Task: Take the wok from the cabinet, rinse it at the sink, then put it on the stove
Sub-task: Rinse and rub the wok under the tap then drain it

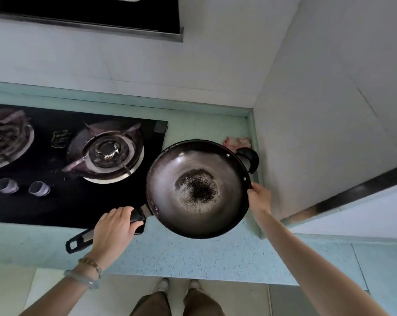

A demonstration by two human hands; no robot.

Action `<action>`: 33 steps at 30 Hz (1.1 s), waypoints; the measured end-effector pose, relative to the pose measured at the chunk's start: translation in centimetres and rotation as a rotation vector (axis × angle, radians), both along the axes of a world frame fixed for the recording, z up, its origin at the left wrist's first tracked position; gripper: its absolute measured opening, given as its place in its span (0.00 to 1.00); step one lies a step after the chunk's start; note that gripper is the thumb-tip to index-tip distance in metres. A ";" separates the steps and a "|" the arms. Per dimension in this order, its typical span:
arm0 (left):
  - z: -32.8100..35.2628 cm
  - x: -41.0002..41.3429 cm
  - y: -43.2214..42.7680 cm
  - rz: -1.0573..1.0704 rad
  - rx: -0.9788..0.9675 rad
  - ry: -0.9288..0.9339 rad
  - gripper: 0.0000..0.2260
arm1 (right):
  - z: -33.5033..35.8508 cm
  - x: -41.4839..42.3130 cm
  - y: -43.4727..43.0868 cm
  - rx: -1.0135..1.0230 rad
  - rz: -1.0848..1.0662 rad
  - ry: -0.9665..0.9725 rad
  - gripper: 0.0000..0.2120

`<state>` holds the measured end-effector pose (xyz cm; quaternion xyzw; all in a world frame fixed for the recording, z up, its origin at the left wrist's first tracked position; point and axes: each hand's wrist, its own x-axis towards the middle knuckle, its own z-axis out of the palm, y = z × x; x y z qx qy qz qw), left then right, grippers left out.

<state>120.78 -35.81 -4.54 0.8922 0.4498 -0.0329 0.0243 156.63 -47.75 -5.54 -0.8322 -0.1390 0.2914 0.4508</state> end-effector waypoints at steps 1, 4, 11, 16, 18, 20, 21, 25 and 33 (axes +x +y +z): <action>-0.3 0.3 -0.4 0.027 -0.023 -0.032 0.19 | 0.1 0.3 0.4 0.021 0.006 -0.012 0.09; 0.2 1.2 -2.0 0.110 -0.165 -0.082 0.15 | 0.4 1.1 1.5 0.063 0.022 -0.038 0.14; 1.4 1.8 -2.0 0.413 -0.794 -0.310 0.05 | 1.8 1.6 4.0 -0.095 0.173 -0.194 0.19; 1.3 1.5 -2.7 0.511 -1.006 -0.427 0.10 | 3.7 -2.0 3.7 -0.048 0.329 -0.310 0.21; 1.2 1.8 -3.2 0.533 -1.057 -0.448 0.07 | 4.0 -4.1 2.5 0.016 0.375 -0.358 0.20; 1.0 1.9 -3.7 0.550 -1.141 -0.476 0.05 | 4.1 -5.9 1.0 0.057 0.398 -0.406 0.18; 0.9 2.0 -4.0 0.549 -1.202 -0.495 0.06 | 4.1 -6.7 0.3 0.055 0.393 -0.423 0.17; 0.5 2.6 -5.4 0.615 -1.381 -0.604 0.05 | 4.2 -10.1 -2.9 0.021 0.324 -0.445 0.15; 0.7 7.1 -9.9 0.640 -1.647 -0.776 0.03 | 5.2 -15.3 -8.6 -0.042 0.101 -0.435 0.14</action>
